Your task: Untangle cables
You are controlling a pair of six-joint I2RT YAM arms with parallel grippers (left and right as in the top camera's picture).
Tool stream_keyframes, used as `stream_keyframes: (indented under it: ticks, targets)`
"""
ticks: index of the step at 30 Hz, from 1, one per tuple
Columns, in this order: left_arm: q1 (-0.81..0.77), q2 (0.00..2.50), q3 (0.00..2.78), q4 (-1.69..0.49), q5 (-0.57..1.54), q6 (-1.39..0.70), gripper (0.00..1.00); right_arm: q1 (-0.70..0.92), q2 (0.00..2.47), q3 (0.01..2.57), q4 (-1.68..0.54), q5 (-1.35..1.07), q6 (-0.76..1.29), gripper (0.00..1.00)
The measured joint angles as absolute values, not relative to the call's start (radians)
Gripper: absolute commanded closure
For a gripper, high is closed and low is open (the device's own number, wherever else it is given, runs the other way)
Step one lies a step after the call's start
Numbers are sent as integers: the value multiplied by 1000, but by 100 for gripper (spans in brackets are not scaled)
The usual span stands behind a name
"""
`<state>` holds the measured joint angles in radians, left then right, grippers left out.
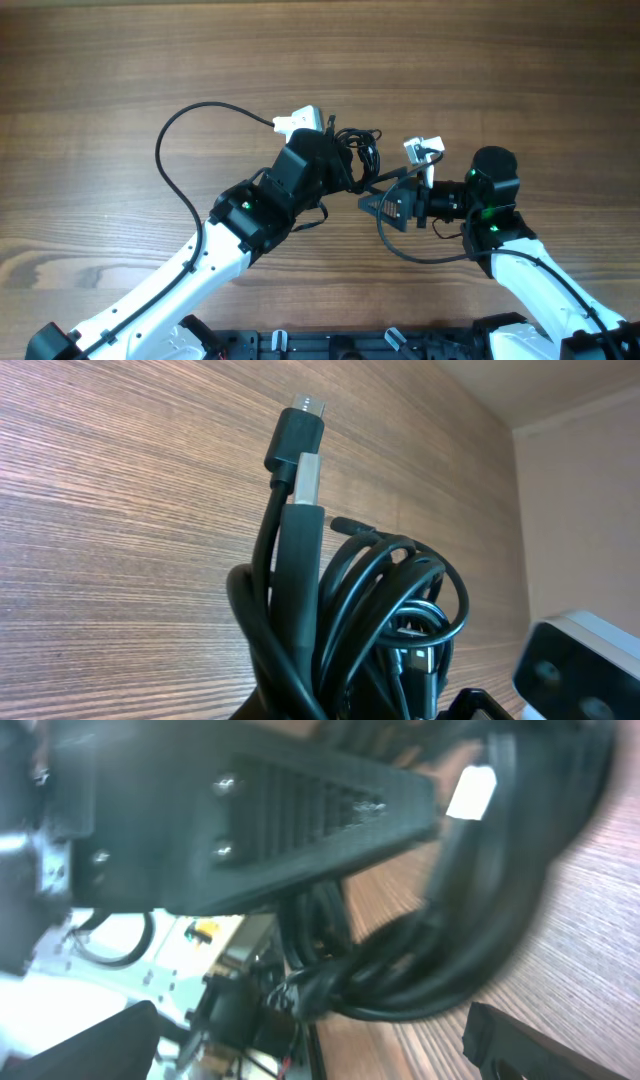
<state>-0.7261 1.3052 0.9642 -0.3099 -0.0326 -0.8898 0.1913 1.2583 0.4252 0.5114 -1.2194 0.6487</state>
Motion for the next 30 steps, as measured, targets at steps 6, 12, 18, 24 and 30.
stream_keyframes:
  ticks: [6, 12, 18, 24, 30]
  targets:
    - [-726, 1306, 964, -310, -20, -902, 96, 191, 1258, 425, 509, -1110, 759, 48]
    - [-727, 1312, 964, -315, -6, -1010, 96, 191, 1258, 425, 518, -1041, 904, 69]
    - [-755, 1312, 964, -327, -21, -1036, 83, 186, 1258, 425, 554, -1029, 992, 96]
    - [-734, 1312, 964, -324, 15, -994, 71, 186, 1258, 426, 549, -1056, 855, 96]
    - [-653, 1309, 964, -352, 192, -679, 96, 184, 1258, 425, 527, -1121, 741, 96]
